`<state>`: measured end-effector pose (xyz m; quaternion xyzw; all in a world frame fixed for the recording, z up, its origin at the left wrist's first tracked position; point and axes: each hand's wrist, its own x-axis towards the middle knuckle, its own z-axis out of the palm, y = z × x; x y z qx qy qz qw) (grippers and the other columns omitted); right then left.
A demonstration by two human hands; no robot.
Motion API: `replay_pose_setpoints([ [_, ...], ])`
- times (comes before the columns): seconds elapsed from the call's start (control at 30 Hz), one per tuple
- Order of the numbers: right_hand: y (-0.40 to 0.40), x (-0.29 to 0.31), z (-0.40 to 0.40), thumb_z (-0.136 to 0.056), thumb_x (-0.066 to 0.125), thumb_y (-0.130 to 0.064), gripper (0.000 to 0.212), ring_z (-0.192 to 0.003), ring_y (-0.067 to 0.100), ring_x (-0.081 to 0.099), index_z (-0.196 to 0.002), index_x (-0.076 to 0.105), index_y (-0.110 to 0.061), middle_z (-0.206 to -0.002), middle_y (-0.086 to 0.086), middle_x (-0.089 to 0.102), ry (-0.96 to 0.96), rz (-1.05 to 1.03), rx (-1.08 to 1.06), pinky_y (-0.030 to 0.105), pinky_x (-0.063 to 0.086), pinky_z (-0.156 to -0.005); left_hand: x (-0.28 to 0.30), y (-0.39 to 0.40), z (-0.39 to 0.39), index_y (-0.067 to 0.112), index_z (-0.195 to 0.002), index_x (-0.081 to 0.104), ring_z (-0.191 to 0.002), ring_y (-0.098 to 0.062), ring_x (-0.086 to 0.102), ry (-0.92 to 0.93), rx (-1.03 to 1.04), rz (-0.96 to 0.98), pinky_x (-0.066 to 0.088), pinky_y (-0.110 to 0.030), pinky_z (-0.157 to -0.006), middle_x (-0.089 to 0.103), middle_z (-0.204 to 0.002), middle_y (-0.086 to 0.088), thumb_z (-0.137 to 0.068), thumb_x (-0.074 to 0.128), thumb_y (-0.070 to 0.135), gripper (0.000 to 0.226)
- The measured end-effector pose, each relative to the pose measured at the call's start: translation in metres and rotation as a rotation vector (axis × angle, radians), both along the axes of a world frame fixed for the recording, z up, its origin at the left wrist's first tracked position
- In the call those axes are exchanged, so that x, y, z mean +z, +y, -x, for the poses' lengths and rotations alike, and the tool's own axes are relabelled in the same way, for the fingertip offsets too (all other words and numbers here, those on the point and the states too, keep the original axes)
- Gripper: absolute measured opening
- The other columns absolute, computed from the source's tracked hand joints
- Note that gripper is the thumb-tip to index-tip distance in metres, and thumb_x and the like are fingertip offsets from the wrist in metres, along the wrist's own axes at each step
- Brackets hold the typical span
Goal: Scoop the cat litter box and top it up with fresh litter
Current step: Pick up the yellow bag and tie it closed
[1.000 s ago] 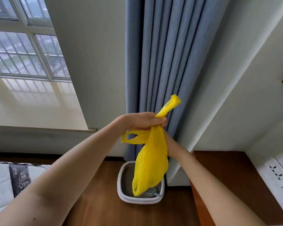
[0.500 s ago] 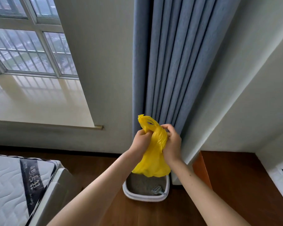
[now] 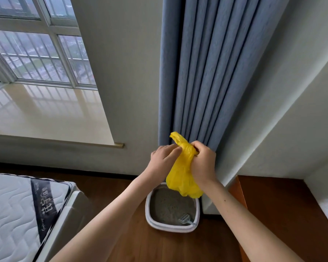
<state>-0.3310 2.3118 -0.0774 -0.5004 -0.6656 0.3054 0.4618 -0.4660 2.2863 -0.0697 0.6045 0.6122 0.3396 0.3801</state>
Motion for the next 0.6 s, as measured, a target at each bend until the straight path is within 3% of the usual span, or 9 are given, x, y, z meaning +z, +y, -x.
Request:
replay_pose_setpoints([
  [0.07,-0.001,0.0,0.004,-0.092,0.057,-0.009,0.034,-0.052,0.001,0.046,-0.063,0.049,-0.023,-0.054,-0.007,0.05,-0.052,0.018,-0.001,0.013,0.032,-0.045,0.0,-0.001,-0.008,0.018,-0.106,0.059,-0.107,-0.017,0.057,-0.219,0.02,0.128,0.043,-0.045,-0.102,0.065,-0.11,-0.001,-0.086,0.047,0.065,0.052],
  [0.13,-0.003,0.005,0.009,-0.09,0.053,-0.001,0.036,-0.049,0.002,0.043,-0.061,0.047,-0.021,-0.054,-0.006,0.049,-0.13,0.072,0.036,0.013,0.031,-0.045,-0.005,-0.002,-0.021,0.01,-0.103,0.053,-0.087,-0.013,0.059,-0.298,0.123,0.098,0.048,-0.046,-0.089,0.064,-0.093,-0.003,-0.092,0.053,0.053,0.045],
  [0.23,-0.003,0.017,0.013,-0.09,0.055,-0.004,0.027,-0.051,0.001,0.049,-0.066,0.057,-0.016,-0.058,-0.004,0.056,-0.241,0.145,0.162,0.01,0.034,-0.044,-0.012,-0.003,-0.033,0.005,-0.092,0.044,-0.064,-0.012,0.048,-0.276,0.318,-0.129,0.044,-0.045,-0.066,0.053,-0.074,-0.005,-0.102,0.042,0.031,0.028],
  [0.3,-0.001,0.026,0.01,-0.09,0.056,-0.007,0.021,-0.054,0.001,0.055,-0.072,0.062,-0.016,-0.061,-0.002,0.06,-0.256,0.236,0.243,0.009,0.036,-0.045,-0.015,-0.003,-0.034,0.007,-0.089,0.043,-0.063,-0.017,0.046,-0.21,0.35,-0.254,0.041,-0.046,-0.063,0.052,-0.074,-0.008,-0.104,0.036,0.027,0.026],
  [0.33,0.002,0.029,0.007,-0.089,0.057,-0.01,0.02,-0.058,0.002,0.057,-0.072,0.062,-0.018,-0.063,0.0,0.062,-0.261,0.291,0.275,0.013,0.042,-0.05,-0.016,-0.002,-0.033,0.008,-0.089,0.045,-0.066,-0.02,0.048,-0.15,0.357,-0.287,0.041,-0.047,-0.064,0.053,-0.076,-0.009,-0.105,0.035,0.026,0.026],
  [0.4,0.009,0.033,0.0,-0.083,0.058,-0.018,0.012,-0.072,0.016,0.063,-0.077,0.065,-0.01,-0.073,0.011,0.066,-0.273,0.414,0.316,0.035,0.051,-0.066,-0.016,-0.002,-0.029,0.007,-0.091,0.047,-0.07,-0.022,0.052,-0.028,0.348,-0.34,0.042,-0.045,-0.065,0.055,-0.078,-0.007,-0.106,0.034,0.026,0.027],
  [0.5,0.015,0.042,-0.009,-0.084,0.058,-0.018,0.025,-0.083,0.03,0.063,-0.093,0.065,0.004,-0.087,0.025,0.065,-0.145,0.607,0.38,0.045,0.052,-0.078,-0.014,-0.002,-0.024,0.004,-0.095,0.048,-0.067,-0.022,0.051,0.045,0.292,-0.423,0.041,-0.041,-0.062,0.056,-0.076,-0.008,-0.106,0.035,0.025,0.027],
  [0.6,0.017,0.051,-0.013,-0.09,0.057,-0.01,0.012,-0.082,0.024,0.065,-0.096,0.065,-0.004,-0.085,0.016,0.066,0.17,0.792,0.423,0.038,0.053,-0.077,-0.014,-0.001,-0.02,0.004,-0.094,0.046,-0.059,-0.027,0.049,0.017,0.287,-0.429,0.04,-0.045,-0.057,0.054,-0.068,-0.012,-0.105,0.034,0.028,0.029],
])
